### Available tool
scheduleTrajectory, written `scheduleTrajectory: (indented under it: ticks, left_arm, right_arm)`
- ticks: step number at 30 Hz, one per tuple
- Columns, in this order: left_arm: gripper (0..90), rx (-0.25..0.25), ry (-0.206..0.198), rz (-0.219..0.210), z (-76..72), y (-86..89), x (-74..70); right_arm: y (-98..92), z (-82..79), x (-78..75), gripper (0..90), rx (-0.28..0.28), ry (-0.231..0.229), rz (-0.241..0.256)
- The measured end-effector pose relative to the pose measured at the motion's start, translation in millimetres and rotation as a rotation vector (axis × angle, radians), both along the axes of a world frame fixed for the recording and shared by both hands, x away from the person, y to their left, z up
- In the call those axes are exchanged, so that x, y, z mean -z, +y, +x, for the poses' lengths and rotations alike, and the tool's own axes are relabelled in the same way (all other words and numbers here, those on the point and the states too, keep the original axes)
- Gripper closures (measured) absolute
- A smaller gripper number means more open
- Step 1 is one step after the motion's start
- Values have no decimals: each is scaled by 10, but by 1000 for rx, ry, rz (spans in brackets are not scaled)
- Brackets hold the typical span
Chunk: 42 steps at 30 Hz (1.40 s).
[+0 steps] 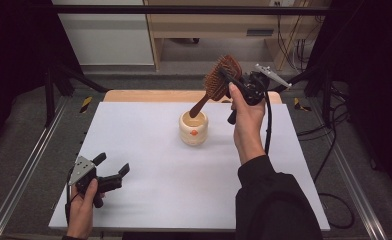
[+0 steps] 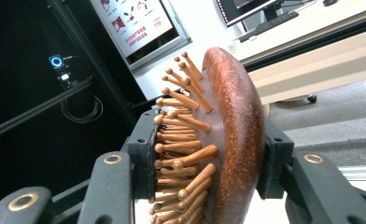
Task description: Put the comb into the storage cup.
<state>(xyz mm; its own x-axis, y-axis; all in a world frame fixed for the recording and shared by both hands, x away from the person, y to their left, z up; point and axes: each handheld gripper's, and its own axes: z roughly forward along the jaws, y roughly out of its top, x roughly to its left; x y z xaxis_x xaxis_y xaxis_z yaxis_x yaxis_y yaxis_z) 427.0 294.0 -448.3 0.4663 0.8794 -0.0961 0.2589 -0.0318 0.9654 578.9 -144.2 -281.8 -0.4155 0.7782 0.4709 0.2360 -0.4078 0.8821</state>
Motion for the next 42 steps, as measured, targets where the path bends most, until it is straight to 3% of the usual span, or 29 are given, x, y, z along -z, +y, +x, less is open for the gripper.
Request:
scheduleTrajectory:
  ticks: [21, 42]
  left_arm:
    - [23, 5, 1, 3, -1, -11, 0]
    - [23, 4, 2, -3, 2, 2, 1]
  right_arm:
    - [-15, 53, 143, 512, 12, 27, -16]
    - [171, 168, 411, 511, -12, 79, -49]
